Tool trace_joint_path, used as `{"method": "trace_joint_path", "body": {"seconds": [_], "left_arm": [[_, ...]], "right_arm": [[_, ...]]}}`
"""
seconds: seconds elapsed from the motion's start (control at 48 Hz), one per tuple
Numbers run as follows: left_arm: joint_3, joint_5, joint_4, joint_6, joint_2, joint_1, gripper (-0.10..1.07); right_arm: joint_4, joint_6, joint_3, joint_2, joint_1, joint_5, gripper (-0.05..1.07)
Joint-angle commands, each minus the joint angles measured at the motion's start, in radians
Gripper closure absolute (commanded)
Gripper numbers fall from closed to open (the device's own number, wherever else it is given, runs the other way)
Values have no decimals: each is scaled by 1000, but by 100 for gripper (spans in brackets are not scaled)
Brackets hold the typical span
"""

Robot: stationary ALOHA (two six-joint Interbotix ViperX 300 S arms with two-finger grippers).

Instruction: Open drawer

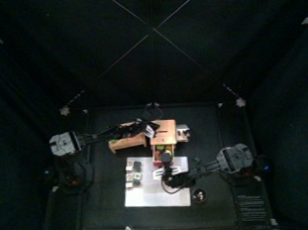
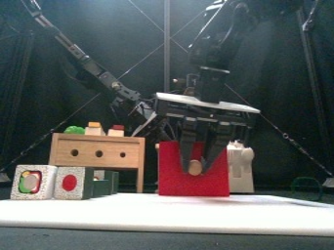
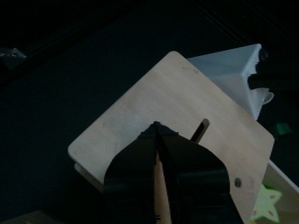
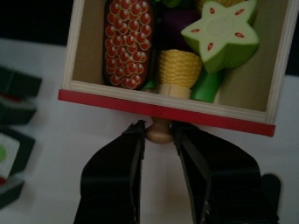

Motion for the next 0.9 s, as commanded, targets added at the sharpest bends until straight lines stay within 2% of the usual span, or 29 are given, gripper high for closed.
{"method": "trace_joint_path", "body": {"seconds": [0.0,0.583,0.729,0.875], "left_arm": [[8,17,0,2,-2,15,57],[15,15,5,6,-44,12,57],[17,12,15,6,-52,11,57],[15,3,35,8,-54,9,56]], "right_arm": [[9,2,-17,-23,18,6,47],[-15,3,-2,-12,15,12,44],[-32,3,-5,-12,20,12,34],[-46,2,-9,-12,26,12,15]]}}
